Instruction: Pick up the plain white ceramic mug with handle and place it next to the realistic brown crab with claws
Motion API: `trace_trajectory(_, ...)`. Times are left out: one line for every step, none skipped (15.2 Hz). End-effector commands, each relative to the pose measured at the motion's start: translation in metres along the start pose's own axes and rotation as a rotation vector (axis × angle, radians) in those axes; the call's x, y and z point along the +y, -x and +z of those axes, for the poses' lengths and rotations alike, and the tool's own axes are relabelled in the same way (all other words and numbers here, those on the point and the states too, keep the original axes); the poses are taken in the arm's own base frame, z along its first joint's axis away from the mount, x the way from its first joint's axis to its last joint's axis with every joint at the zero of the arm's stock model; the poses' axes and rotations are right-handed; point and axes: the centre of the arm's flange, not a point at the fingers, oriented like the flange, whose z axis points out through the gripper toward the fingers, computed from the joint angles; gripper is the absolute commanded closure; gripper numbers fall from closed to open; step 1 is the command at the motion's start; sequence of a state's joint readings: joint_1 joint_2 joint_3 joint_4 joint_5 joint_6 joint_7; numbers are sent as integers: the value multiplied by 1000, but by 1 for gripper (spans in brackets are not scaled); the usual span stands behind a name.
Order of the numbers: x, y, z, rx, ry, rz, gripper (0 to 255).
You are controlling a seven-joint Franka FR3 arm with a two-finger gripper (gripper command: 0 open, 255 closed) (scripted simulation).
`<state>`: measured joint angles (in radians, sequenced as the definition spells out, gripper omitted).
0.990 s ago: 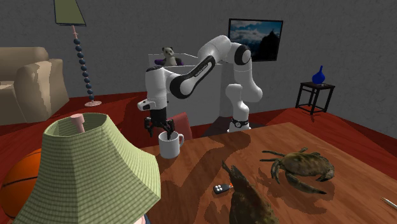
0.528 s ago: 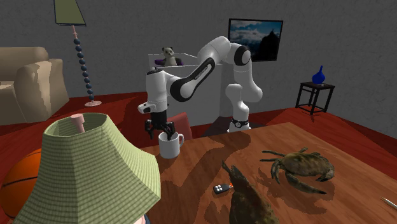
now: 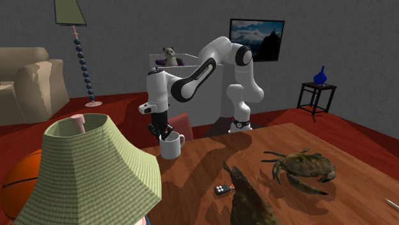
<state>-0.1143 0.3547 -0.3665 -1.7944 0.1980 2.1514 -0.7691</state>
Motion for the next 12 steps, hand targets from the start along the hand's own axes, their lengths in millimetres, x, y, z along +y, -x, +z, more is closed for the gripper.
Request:
trace_trajectory(0, 0, 0, 0, 0, 0, 255)
trace_trajectory(0, 0, 0, 0, 0, 0, 255)
trace_trajectory(0, 0, 0, 0, 0, 0, 255)
trace_trajectory(0, 0, 0, 0, 0, 0, 255)
trace_trajectory(0, 0, -5, 0, 0, 0, 255)
trace_trajectory(0, -1, -10, 0, 0, 0, 255)
trace_trajectory(0, -1, -16, 0, 0, 0, 255)
trace_trajectory(0, -1, -21, 0, 0, 0, 255)
trace_trajectory(0, -1, -26, 0, 0, 0, 255)
trace_trajectory(0, -2, -32, 0, 0, 0, 255)
trace_trajectory(0, -2, -37, 0, 0, 0, 255)
trace_trajectory(-1, -2, -42, 0, 0, 0, 255)
